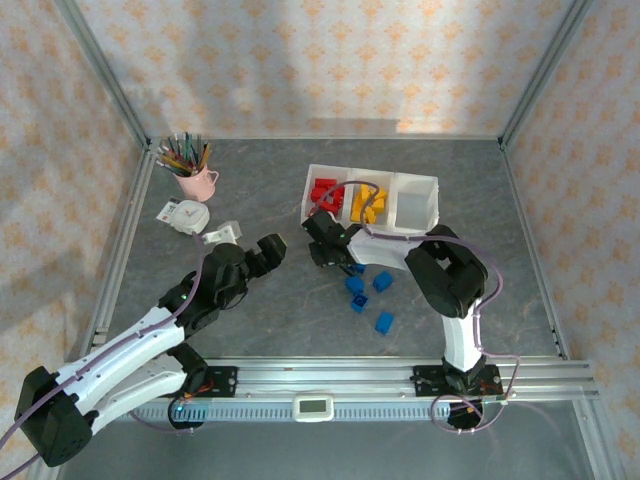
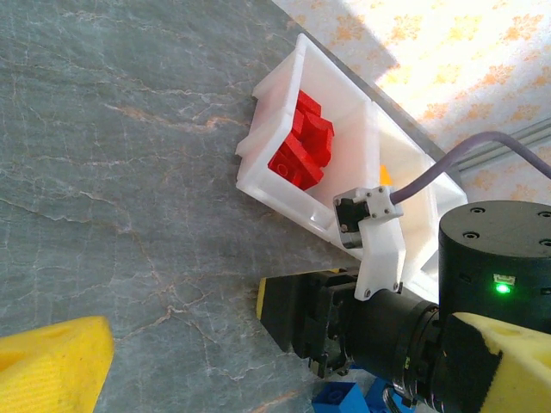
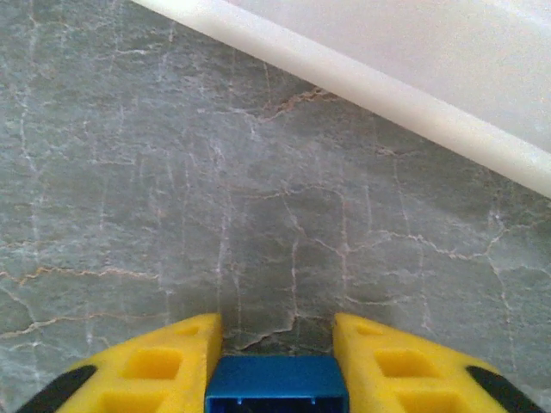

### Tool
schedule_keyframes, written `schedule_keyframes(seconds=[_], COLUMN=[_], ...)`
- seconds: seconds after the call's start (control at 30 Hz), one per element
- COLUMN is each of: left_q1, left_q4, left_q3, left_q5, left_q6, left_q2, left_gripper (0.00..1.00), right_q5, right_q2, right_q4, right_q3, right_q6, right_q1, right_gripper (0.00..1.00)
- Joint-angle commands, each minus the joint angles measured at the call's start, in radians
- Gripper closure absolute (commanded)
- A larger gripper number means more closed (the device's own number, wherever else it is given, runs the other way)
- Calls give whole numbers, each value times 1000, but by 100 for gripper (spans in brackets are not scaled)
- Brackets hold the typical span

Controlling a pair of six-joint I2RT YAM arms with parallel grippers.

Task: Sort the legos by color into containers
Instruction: Pick up the lego from the center of the table, then place the lego in the container.

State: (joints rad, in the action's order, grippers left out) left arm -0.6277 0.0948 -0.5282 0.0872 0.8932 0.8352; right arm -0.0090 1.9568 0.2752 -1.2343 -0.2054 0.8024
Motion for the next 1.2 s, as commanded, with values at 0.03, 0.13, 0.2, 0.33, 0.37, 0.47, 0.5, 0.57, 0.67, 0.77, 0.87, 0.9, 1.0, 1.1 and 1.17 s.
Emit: schedule_keyframes(seconds=[0.03,0.13,0.2,0.33,0.37,0.47,0.5,0.57,0.67,0.77,0.87,0.9,1.0,1.1,1.17], left_q1=[6,6,6,6,5,-3,-9,-24,-61,-100,-136,-148,-168,-181,-186], left_q4=[26,26,25,26,28,30,31,25,-12,-55,-96,-122,-207,-265,-273], left_q3=[1,-4,-11,-33,-42,-66,-78,-98,-126,-161,-200,-209,-228,-265,-304], left_q5=[14,6,-2,-24,-36,-56,-56,-56,-60,-63,-61,-63,-91,-109,-115], left_q6=[8,5,3,-15,-21,-35,-41,-51,-62,-68,-69,-63,-46,-40,-42], left_q2=[-5,-5,-1,16,27,62,75,103,154,225,306,336,415,491,539], left_gripper=[1,1,1,1,1,1,1,1,1,1,1,1,1,1,1], right_q5=[-3,-10,-15,-16,-16,-10,-8,1,19,21,57,59,21,36,51], right_q2=[-31,-82,-127,-210,-235,-311,-339,-392,-464,-509,-526,-529,-515,-454,-396], right_q4=[-1,-1,-8,0,5,18,26,43,72,108,135,135,94,60,36], right_q3=[-14,4,26,64,73,107,116,136,162,166,148,145,149,135,115], right_q6=[-3,-8,-15,-34,-40,-57,-64,-75,-90,-77,-55,-55,-63,-69,-71], right_q1=[2,1,-1,-17,-22,-44,-54,-79,-134,-215,-303,-335,-429,-485,-510], right_gripper=[73,76,77,78,78,79,79,79,79,79,79,79,79,79,79])
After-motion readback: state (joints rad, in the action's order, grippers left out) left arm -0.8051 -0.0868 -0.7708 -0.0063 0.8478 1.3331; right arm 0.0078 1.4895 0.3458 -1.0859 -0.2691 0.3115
